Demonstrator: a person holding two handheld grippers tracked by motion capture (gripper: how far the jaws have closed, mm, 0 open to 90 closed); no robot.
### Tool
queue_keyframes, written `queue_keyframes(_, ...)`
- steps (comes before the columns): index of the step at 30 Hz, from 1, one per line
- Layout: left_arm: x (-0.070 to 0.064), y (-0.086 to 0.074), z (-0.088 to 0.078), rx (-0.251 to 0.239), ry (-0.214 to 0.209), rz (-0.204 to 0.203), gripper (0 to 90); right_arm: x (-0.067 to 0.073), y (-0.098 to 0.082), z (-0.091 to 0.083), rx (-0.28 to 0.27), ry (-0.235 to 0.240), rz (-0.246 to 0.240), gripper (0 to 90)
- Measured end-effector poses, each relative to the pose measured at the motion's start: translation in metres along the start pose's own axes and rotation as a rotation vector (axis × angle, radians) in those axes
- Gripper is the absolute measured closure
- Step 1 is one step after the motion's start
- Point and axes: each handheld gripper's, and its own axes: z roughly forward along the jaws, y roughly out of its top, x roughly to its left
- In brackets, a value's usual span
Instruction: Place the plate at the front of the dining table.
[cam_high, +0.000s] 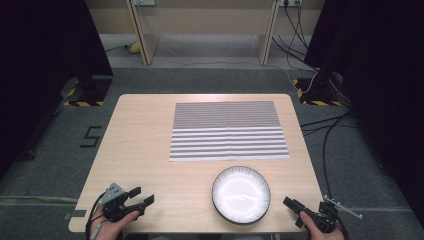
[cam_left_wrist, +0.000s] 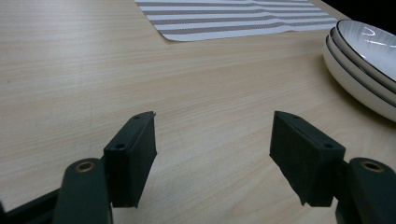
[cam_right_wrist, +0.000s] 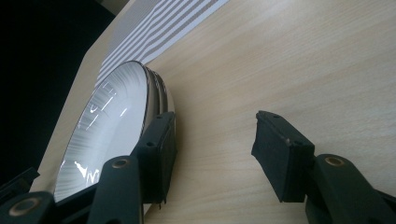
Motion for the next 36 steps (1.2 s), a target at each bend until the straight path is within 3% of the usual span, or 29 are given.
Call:
queue_keyframes(23,-0.037,0.038,0.031,0.011,-0.142,0.046,41.8,0.035,0.021,0.008,0.023,0.017,-0.092,52.5)
queue_keyframes(24,-0.043,0.043,0.036,0.016,-0.156,0.063,41.9,0.036,0.021,0.009,0.025,0.021,-0.090,52.8)
queue_keyframes(31,-0.062,0.053,0.051,0.030,-0.210,0.082,43.3,0.039,0.021,0.014,0.030,0.017,-0.111,54.9)
queue_keyframes(36,-0.078,0.057,0.065,0.052,-0.250,0.098,46.3,0.041,0.022,0.019,0.052,0.009,-0.135,62.2)
